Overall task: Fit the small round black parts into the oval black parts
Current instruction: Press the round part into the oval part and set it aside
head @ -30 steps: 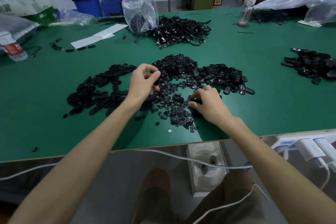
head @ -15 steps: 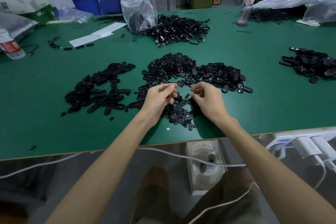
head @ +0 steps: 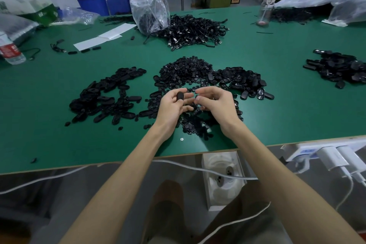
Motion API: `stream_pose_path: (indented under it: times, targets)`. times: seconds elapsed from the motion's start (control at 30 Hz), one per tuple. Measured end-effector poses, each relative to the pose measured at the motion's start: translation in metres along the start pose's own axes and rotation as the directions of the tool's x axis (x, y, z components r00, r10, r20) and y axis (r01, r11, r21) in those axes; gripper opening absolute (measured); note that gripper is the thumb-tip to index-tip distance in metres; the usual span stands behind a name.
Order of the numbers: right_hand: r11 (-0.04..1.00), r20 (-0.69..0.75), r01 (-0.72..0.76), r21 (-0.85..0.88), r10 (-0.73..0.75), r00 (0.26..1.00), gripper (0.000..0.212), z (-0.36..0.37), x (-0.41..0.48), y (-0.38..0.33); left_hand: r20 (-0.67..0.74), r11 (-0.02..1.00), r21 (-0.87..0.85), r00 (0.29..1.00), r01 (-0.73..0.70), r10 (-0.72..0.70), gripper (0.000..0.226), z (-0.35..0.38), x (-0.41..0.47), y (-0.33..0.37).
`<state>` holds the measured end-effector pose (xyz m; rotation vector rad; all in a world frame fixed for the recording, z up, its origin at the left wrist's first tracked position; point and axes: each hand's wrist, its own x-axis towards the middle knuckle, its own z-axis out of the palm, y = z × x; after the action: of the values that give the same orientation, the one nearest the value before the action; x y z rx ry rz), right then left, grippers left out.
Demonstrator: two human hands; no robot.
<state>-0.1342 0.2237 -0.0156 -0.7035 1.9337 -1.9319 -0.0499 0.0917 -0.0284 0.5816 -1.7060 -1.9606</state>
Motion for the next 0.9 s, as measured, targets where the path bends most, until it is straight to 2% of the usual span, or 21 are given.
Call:
stream_pose_path:
  times: [0.13, 0.3, 0.53, 0.67, 0.9]
  targets:
    - [0.997, 0.037, 0.016, 0.08, -0.019, 0.999, 0.019, 0.009, -0.003, 0.005, 0.012, 0.993, 0.067, 0.996, -0.093, 0.093, 0.031, 0.002, -0.004, -0.003]
    - [0.983, 0.018, 0.012, 0.184, -0.015, 1.0, 0.02, 0.008, -0.001, 0.013, 0.046, 0.989, 0.001, 0.988, -0.146, 0.146, 0.022, 0.003, -0.01, -0.002]
    - [0.977, -0.009, 0.032, 0.21, -0.031, 0.999, 0.023, 0.007, 0.0, 0.017, 0.078, 0.994, -0.003, 0.991, -0.111, 0.111, 0.035, 0.003, -0.014, 0.002]
    - [0.979, -0.023, 0.038, 0.2, -0.034, 0.999, 0.023, 0.008, 0.0, 0.019, 0.106, 0.994, 0.001, 0.989, -0.106, 0.105, 0.031, 0.003, -0.012, 0.0]
    - [0.981, -0.049, 0.054, 0.188, -0.046, 0.998, 0.02, 0.008, 0.0, 0.02, 0.136, 0.99, 0.045, 0.983, -0.132, 0.125, 0.041, 0.001, -0.01, -0.002]
